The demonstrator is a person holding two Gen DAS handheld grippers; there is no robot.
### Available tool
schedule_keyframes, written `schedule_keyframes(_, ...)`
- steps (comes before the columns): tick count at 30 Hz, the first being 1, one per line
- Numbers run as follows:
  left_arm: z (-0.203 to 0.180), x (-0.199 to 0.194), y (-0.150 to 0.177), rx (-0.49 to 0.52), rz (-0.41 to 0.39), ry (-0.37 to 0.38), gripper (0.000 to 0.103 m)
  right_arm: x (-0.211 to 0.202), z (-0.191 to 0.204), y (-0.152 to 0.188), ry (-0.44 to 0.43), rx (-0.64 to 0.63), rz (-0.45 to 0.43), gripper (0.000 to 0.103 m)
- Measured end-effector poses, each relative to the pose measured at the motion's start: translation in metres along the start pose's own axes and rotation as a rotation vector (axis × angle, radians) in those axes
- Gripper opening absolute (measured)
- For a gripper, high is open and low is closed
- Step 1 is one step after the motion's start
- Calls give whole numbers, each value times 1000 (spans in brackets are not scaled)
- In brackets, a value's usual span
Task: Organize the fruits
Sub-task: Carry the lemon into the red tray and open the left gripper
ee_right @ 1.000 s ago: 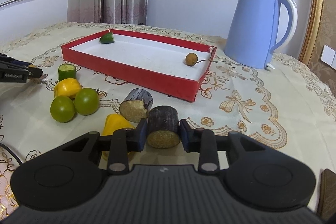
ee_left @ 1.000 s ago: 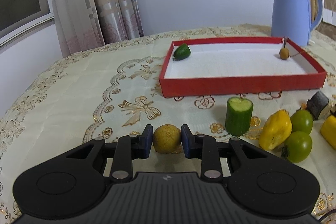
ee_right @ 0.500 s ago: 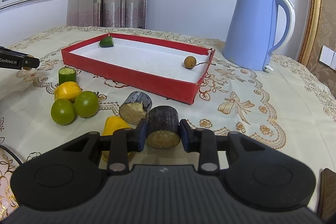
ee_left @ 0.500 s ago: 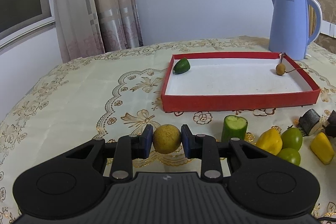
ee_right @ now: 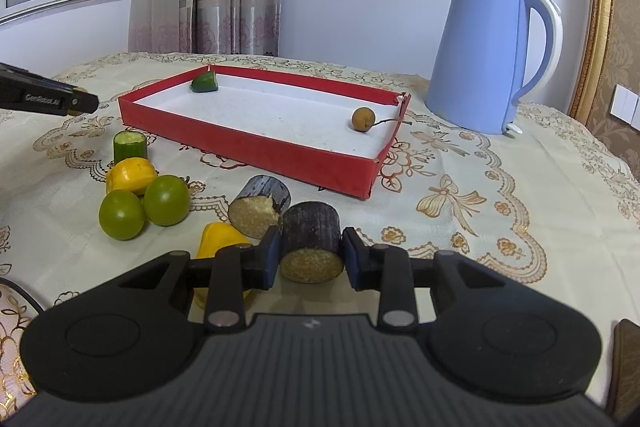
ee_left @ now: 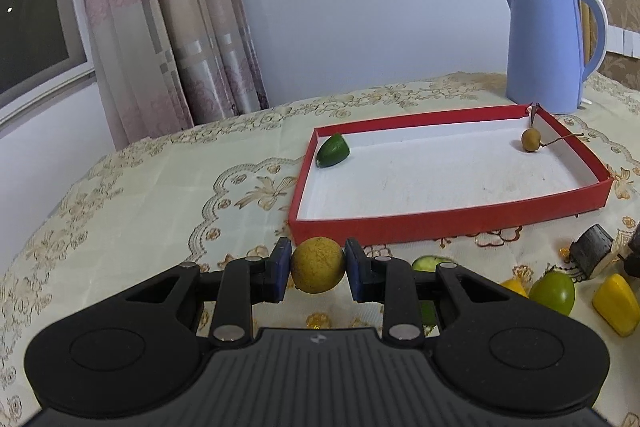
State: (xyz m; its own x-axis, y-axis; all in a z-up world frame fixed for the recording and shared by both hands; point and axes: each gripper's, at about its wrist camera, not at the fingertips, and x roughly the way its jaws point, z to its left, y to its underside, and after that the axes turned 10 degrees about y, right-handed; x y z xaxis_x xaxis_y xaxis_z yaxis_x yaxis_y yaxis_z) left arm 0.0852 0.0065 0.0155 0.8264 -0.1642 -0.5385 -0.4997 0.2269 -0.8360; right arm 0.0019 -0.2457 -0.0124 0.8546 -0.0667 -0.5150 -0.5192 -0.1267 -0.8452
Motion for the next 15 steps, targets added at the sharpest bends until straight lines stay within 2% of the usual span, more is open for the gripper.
schedule_keyframes(7, -13, 14, -20, 58, -9, -6, 28, 0, 0, 0, -3, 4, -1, 31)
schedule_keyframes(10, -11, 24, -29, 54, -3, -7, 28, 1, -1, 0, -8, 6, 0, 31)
schedule_keyframes(15, -10, 46, -45, 71, 9, -42, 28, 1, -2, 0, -14, 15, 1, 31)
